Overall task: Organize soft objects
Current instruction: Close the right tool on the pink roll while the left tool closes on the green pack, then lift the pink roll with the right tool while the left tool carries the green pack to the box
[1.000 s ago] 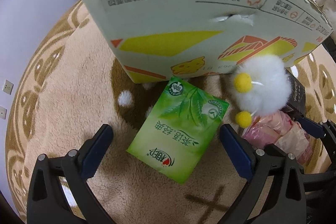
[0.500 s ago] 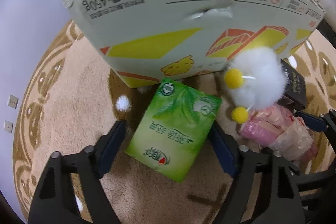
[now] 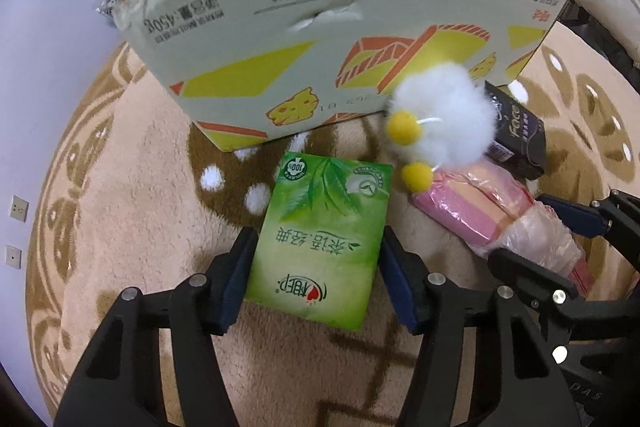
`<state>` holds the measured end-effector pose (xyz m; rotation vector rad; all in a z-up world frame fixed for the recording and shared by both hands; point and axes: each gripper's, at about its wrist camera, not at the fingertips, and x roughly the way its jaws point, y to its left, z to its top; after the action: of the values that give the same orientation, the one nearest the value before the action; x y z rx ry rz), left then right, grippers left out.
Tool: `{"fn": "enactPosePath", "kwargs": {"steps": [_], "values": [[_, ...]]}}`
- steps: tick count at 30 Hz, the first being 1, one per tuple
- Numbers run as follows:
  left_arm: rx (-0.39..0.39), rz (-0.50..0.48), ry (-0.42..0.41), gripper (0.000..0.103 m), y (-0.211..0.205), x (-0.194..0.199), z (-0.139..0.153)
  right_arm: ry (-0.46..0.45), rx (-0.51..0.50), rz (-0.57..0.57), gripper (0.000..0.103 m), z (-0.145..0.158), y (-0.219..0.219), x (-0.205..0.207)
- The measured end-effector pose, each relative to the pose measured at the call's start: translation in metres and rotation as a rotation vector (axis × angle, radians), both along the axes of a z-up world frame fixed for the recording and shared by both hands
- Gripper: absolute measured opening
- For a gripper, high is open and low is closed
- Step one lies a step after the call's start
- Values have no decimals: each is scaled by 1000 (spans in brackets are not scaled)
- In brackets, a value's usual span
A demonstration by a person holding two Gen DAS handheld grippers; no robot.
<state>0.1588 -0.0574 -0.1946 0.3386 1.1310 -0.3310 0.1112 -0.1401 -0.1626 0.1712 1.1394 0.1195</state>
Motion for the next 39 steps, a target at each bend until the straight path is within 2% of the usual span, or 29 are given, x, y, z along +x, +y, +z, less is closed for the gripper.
{"fn": "enactPosePath", "kwargs": {"steps": [5, 6, 7, 9, 19, 24, 29, 34, 39], "values": [[-21, 39, -8, 59, 1, -6, 13, -26, 12, -23, 50, 11, -9, -5], [-21, 50, -9, 59, 3, -7, 14, -28, 13, -23, 40, 13, -11, -7], [-20, 57, -9, 59, 8, -6, 13, -26, 18, -25, 35, 13, -12, -7], [-19, 74, -13, 59, 11, -9, 16, -20, 28, -32, 30, 13, -17, -7], [-26, 75, -43, 52, -3, -26, 33, -58, 42, -41, 22, 36, -34, -21], [-63, 89, -18, 51, -2, -25, 33, -76, 33, -63, 20, 48, -41, -23], [-54, 106, -46, 51, -1, -25, 36, -98, 14, -83, 18, 56, -48, -27], [-93, 125, -60, 51, 7, -21, 42, -111, 4, -110, 15, 62, -53, -28], [-92, 133, -101, 51, 10, -24, 53, -122, 2, -149, 15, 69, -62, -31]]}}
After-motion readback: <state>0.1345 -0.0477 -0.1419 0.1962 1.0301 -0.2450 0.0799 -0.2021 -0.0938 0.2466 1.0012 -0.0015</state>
